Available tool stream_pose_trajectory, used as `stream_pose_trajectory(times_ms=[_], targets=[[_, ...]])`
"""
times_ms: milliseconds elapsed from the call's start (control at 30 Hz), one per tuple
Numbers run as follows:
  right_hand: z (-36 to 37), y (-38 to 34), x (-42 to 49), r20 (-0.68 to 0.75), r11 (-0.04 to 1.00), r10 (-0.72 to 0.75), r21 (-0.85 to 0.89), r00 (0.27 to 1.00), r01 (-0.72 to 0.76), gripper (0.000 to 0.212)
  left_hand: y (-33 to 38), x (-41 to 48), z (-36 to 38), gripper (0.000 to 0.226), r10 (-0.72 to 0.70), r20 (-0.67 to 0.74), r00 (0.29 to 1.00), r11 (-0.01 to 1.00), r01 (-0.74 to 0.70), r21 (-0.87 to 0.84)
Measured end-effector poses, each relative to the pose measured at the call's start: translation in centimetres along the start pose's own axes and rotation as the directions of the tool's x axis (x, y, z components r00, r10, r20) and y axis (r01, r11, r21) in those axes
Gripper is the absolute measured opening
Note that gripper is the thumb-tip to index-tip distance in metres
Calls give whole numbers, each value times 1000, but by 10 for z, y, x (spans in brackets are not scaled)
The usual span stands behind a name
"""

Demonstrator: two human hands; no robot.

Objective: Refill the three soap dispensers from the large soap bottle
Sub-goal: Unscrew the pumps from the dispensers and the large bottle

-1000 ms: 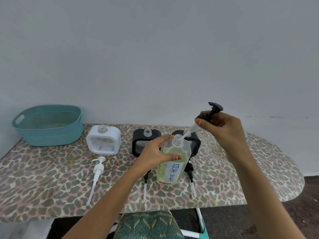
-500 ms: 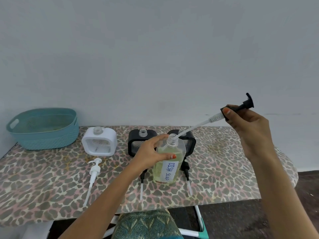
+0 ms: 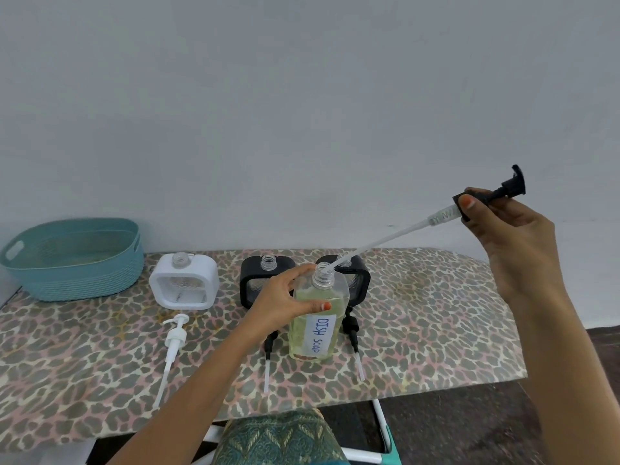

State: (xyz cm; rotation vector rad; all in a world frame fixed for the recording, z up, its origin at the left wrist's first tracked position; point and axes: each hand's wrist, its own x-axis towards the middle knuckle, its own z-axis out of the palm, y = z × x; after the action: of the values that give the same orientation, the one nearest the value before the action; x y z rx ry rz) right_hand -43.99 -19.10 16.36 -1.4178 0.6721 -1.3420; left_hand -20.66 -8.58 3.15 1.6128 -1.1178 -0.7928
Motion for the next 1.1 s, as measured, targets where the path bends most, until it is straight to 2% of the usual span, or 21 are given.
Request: stream_pose_trajectory(times_ms=[233,467,633,733,833,933,1000,1100], targets=[[-9,6,1,-4,1000,-10,-5,1000,10,58,2,-1,-1,92,5,2,1000,1000,-5,0],[-23,9,7,-104,996,65,62,992,-59,46,4,-2,0,63,27,13,1000,999,-26,-29],[-48,15,11,-162,986,148,101,976,-133,46,5,-2,0,61,37,12,999,999,-37,-37],[-66,32,13,-210,979,201,85,957,-187,31,5,-1,-1,64,21,4,1000,1000,-21,-16],[-87,58,16,-279,962,275,83,920,-262,9,4,0,-2,84,2,-7,1000,1000,-2,0],[-113,94,18,-350,931,358,60,866,-360,17,3,1,-2,93,-26,-27,999,1000,26,-13],[-130,121,17,-397,898,420,49,816,-438,21,5,0,-1,86,-36,-23,999,999,36,-18],[-149,159,12,-453,837,493,13,743,-548,27,9,-1,2,63,-43,-37,998,999,42,-13]])
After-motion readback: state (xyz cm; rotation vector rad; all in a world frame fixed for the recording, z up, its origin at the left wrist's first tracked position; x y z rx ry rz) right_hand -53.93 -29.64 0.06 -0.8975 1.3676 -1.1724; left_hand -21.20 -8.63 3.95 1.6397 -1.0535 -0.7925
